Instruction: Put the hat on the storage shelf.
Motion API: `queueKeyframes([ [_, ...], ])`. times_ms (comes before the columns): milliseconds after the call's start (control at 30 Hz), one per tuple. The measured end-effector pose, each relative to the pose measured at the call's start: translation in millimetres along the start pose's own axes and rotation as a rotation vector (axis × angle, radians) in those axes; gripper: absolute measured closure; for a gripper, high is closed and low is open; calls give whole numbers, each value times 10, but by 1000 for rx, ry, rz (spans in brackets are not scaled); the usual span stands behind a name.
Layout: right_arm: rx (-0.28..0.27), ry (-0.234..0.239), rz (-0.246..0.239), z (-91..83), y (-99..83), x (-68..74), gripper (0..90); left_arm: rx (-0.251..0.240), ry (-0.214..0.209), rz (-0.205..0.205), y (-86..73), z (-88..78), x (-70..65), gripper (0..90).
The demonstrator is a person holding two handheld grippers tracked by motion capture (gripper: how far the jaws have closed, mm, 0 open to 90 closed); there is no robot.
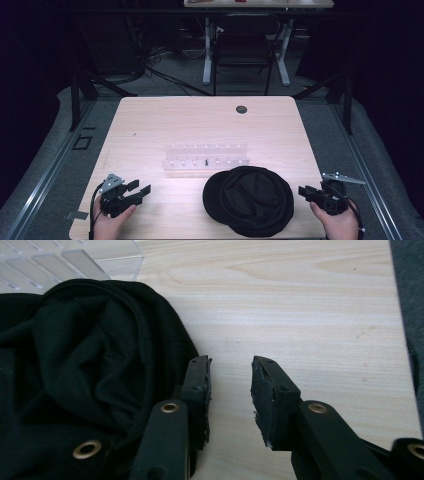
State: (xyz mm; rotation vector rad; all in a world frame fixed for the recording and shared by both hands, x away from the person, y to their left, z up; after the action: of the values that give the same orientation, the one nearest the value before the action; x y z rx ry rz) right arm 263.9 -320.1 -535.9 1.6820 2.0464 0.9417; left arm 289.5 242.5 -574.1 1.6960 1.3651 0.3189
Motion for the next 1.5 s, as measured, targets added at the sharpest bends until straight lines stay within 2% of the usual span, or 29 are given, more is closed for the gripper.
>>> queueKeyframes([
  [67, 36, 9, 4, -17, 35, 20, 689, 2, 8, 6, -4, 12, -3, 458],
  [100, 57, -3, -3, -36, 65, 30, 687, 6, 4, 8, -13, 8, -2, 470],
  [133, 57, -3, -3, -36, 65, 30, 687, 6, 4, 8, -13, 8, -2, 476],
  [167, 79, 14, 16, -55, 95, 23, 689, 7, 2, 7, -15, -2, 0, 484],
  [200, 115, 11, 3, -91, 115, 7, 694, 3, -1, 2, -12, -15, 3, 490],
  [233, 115, 11, 3, -91, 115, 7, 694, -2, 0, 1, -6, -30, 10, 490],
  [267, 101, 35, 32, -77, 128, 30, 698, -2, -6, -5, -2, -47, 14, 490],
  [433, 163, 58, 28, -122, 227, 84, 730, -9, -1, -13, -12, -66, 32, 498],
  [500, 187, 83, 37, -121, 277, 102, 730, -11, -2, -18, -5, -66, 38, 498],
  [533, 234, 65, 14, -133, 311, 91, 730, -10, -4, -20, -3, -64, 38, 498],
  [567, 220, 96, 37, -97, 323, 116, 730, -4, -6, -19, 1, -64, 37, 498],
  [600, 229, 77, 47, -85, 338, 134, 730, -9, -9, -17, 3, -57, 34, 498],
  [633, 252, 99, 34, -85, 357, 130, 730, -9, -10, -16, 4, -51, 30, 498],
  [667, 266, 101, 34, -80, 375, 139, 728, -6, -11, -11, 6, -48, 27, 498],
  [867, 319, 91, 2, -47, 445, 207, 726, 3, -9, 0, 1, -38, 10, 498],
  [933, 330, 89, 5, -21, 449, 224, 722, 4, -8, 1, -1, -43, 8, 498],
  [1133, 403, 94, 6, 56, 410, 213, 725, 14, -10, 1, -8, -34, 16, 498],
  [1233, 408, 84, 27, 101, 386, 203, 724, 13, -9, 1, -10, -25, 12, 498],
  [1333, 442, 83, 22, 149, 366, 165, 721, 20, -13, 5, -12, -19, 4, 497],
  [1500, 450, 98, 50, 205, 356, 146, 726, 22, -14, 6, -16, -11, 0, 496],
])
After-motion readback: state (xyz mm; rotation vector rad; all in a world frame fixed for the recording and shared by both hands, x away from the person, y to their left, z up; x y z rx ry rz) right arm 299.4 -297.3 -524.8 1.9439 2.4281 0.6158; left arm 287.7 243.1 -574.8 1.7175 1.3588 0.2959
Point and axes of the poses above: each handheld gripper's, and its own axes: z roughly forward along the jaws, y roughly out of its top, x roughly to its left, the point moved 3 cm from there along z, roughly forward along the jaws, and after that the axes turned 9 degrees about -z, right-handed, at the moved point
